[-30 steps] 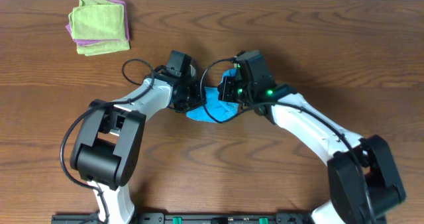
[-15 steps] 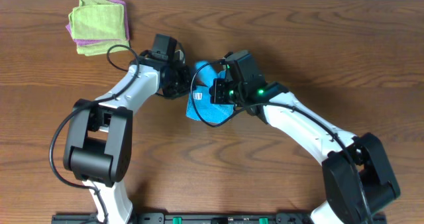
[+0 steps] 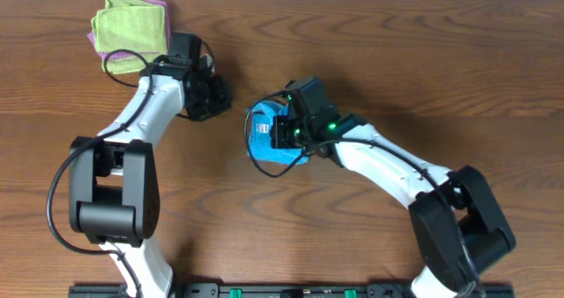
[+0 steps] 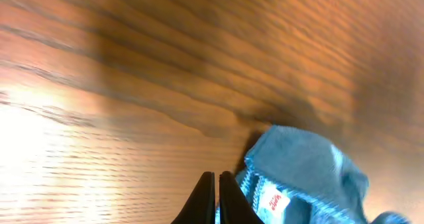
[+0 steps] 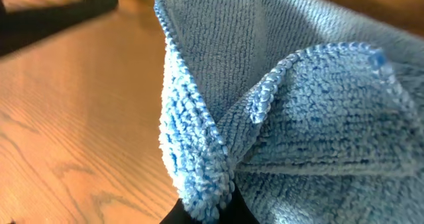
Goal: Fold the cloth
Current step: 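Release the left end and lower the folded blue cloth with the right gripper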
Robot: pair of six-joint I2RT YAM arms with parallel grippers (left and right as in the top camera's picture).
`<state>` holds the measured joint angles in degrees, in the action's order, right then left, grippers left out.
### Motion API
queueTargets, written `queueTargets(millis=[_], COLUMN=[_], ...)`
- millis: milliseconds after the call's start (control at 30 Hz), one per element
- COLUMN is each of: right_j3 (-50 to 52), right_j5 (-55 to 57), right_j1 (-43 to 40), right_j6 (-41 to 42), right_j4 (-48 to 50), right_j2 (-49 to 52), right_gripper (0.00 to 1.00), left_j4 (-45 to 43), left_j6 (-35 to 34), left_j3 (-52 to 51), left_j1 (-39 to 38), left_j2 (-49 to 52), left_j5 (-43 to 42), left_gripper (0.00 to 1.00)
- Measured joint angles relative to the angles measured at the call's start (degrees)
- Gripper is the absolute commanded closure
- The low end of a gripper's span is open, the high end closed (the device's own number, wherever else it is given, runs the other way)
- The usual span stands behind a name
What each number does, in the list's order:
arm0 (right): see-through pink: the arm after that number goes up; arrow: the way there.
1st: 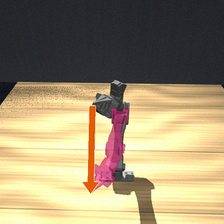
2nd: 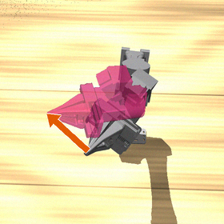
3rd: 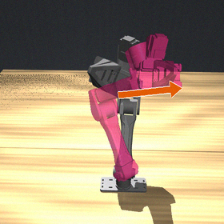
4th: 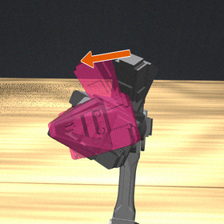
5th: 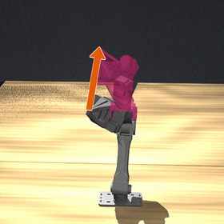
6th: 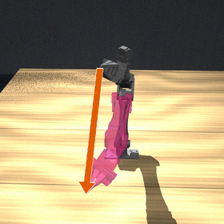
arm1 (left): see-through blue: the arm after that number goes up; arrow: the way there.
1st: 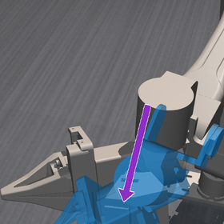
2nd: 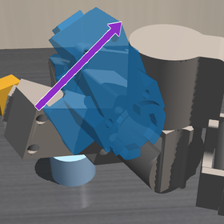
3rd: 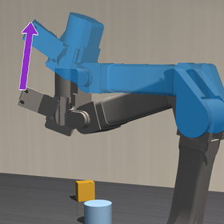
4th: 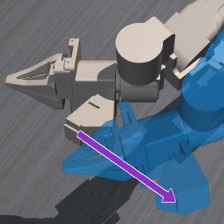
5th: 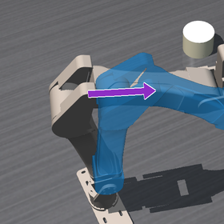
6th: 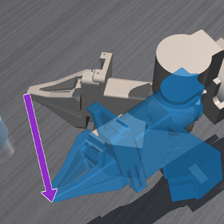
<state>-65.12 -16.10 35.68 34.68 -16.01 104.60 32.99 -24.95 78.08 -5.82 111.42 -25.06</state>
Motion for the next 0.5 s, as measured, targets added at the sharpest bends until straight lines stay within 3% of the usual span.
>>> queueTargets(millis=[200,467,500], right_j3=[-0.55,-0.61,-0.61], right_j5=[-0.04,-0.44,-0.79], right_j1=[2.99,4.31,4.33], right_j6=[0.02,0.76,0.72], right_j4=[0.68,1.97,2.60], right_j2=[0.70,3.93,4.13], right_gripper=[0.98,0.53,0.43], left_j4=[0.33,0.68,0.68], left_j6=[0.87,1.14,1.25], left_j3=[1.81,1.99,1.99], left_j1=[2.03,2.25,2.25], left_j2=[0.00,0.00,0.00], left_j5=[0.22,0.33,0.46], left_gripper=[0.94,0.94,0.94])
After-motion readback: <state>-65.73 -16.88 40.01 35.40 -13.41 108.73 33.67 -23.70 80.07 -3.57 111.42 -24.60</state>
